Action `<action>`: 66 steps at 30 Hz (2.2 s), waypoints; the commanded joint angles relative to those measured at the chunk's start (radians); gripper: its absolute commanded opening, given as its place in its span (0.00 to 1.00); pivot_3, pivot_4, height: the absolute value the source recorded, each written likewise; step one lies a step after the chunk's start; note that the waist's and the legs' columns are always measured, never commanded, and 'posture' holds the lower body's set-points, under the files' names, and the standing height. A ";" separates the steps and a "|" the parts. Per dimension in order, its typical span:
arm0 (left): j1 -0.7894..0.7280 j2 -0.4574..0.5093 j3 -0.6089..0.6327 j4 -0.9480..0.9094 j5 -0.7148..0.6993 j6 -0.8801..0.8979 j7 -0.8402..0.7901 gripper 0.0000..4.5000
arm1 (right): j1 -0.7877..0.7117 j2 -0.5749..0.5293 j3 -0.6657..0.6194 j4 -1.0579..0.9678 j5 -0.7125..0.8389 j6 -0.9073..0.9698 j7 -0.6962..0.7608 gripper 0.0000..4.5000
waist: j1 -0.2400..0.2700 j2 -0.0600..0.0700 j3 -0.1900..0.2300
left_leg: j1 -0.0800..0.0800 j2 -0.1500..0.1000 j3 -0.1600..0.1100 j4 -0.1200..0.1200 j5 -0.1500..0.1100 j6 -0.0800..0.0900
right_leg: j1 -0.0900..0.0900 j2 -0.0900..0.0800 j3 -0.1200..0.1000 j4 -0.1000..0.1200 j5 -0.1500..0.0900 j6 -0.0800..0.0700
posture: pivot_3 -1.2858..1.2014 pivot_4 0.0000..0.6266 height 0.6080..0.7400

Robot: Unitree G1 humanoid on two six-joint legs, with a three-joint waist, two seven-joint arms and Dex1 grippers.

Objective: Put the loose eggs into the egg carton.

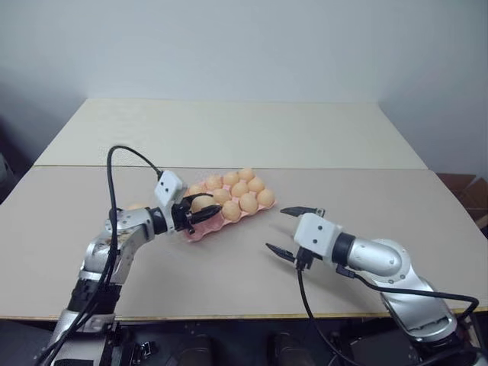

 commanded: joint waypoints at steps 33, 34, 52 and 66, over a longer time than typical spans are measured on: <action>0.721 0.260 0.754 -0.514 -0.176 0.206 0.036 1.00 | -0.064 -0.001 0.010 0.090 0.009 -0.117 0.066 1.00 | -0.015 0.000 0.000 | 0.001 0.002 0.000 0.000 0.000 -0.001 | -0.001 -0.001 -0.001 0.000 -0.004 -0.006 | 0.52 0.24 1.00; 0.738 0.256 0.769 -0.518 -0.171 0.212 0.049 1.00 | -0.072 0.001 0.012 0.100 0.010 -0.123 0.071 1.00 | -0.013 0.000 0.000 | 0.001 0.002 0.000 0.000 0.000 -0.001 | -0.001 -0.001 -0.001 0.000 -0.004 -0.006 | 0.52 0.24 1.00; 0.533 0.161 0.564 -0.409 -0.110 0.157 0.243 1.00 | -0.125 0.018 0.022 0.164 0.001 -0.177 0.108 1.00 | 0.000 0.000 0.000 | 0.002 0.002 0.000 -0.001 0.000 -0.001 | -0.001 -0.001 -0.001 0.001 -0.004 -0.008 | 0.52 0.24 1.00; 0.169 0.064 0.300 0.023 0.078 0.022 0.328 1.00 | -0.061 -0.010 -0.007 0.096 -0.007 -0.135 0.089 1.00 | -0.004 -0.002 -0.001 | 0.000 0.001 0.001 -0.001 0.000 0.000 | 0.000 0.000 -0.001 -0.001 0.004 -0.008 | 0.52 0.24 1.00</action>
